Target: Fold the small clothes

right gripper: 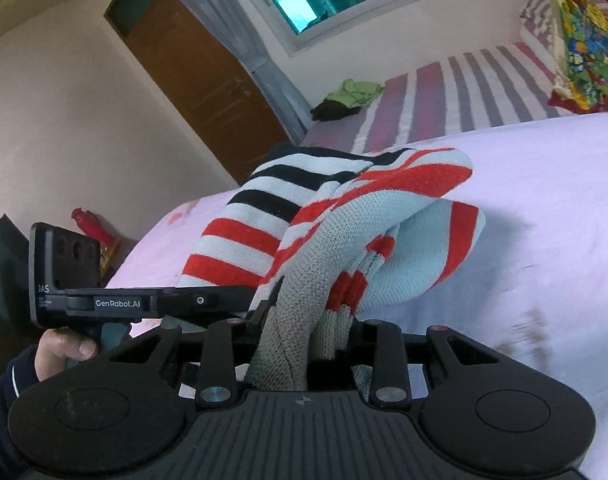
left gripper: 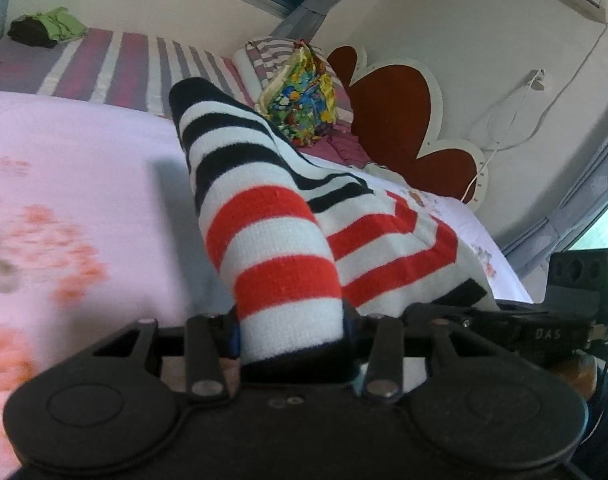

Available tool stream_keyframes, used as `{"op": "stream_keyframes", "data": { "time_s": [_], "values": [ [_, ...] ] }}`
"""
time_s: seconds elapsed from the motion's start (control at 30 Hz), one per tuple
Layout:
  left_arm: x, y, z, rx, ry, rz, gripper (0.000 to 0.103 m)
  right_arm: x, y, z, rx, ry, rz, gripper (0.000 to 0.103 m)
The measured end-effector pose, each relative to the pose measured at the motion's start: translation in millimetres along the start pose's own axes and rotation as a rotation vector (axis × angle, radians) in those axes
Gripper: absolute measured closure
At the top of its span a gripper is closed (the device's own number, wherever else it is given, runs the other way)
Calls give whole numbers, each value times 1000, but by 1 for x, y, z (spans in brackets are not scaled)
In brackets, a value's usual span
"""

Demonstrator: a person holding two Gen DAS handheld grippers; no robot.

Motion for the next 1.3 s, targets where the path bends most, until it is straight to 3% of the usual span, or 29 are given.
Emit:
{"op": "stream_keyframes", "data": {
  "time_s": [0.3, 0.53, 0.7, 0.83, 1.0, 1.07, 1.13, 1.2, 1.23, 1.27, 1.3],
  "values": [
    [-66, -25, 64, -16, 50, 26, 62, -64, -9, -71, -28, 37, -22, 70],
    [-107, -41, 91, -19, 63, 60, 62, -87, -17, -112, -69, 64, -33, 70],
    [-135, -53, 82, -48, 50, 112, 61, -72, -25, -140, -120, 80, -101, 70],
    [-156, -64, 73, -33, 16, 179, 49, -45, -40, -151, -141, 77, -190, 69],
    [-161, -73, 76, 9, 2, 208, 43, -6, -47, -157, -125, 190, -342, 63],
    [-163, -77, 82, 29, 2, 225, 37, -12, -46, -150, -131, 158, -328, 60],
    [-170, -81, 95, 49, 9, 257, 33, -13, -39, -131, -95, 57, -304, 36],
    [-168, -82, 111, 78, 45, 254, 38, -21, -30, -108, -37, -54, -221, 36],
    [-163, -79, 119, 102, 66, 234, 46, -27, -25, -99, -8, -95, -180, 36],
    [-156, -74, 126, 129, 80, 206, 62, -34, -20, -90, 22, -130, -129, 39],
    [-149, -72, 132, 142, 83, 177, 66, -45, -14, -87, 39, -152, -68, 55]
  ]
}}
Point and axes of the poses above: each gripper's, at about its wrist camera, not at the fingertips, and z roughly against the way its jaws point, x to its right, y to its top, the point moved 3 cm from there along -z, roughly the way its jaws point, and after that the axes turned 8 degrees about -x, right-handed, at the moved point
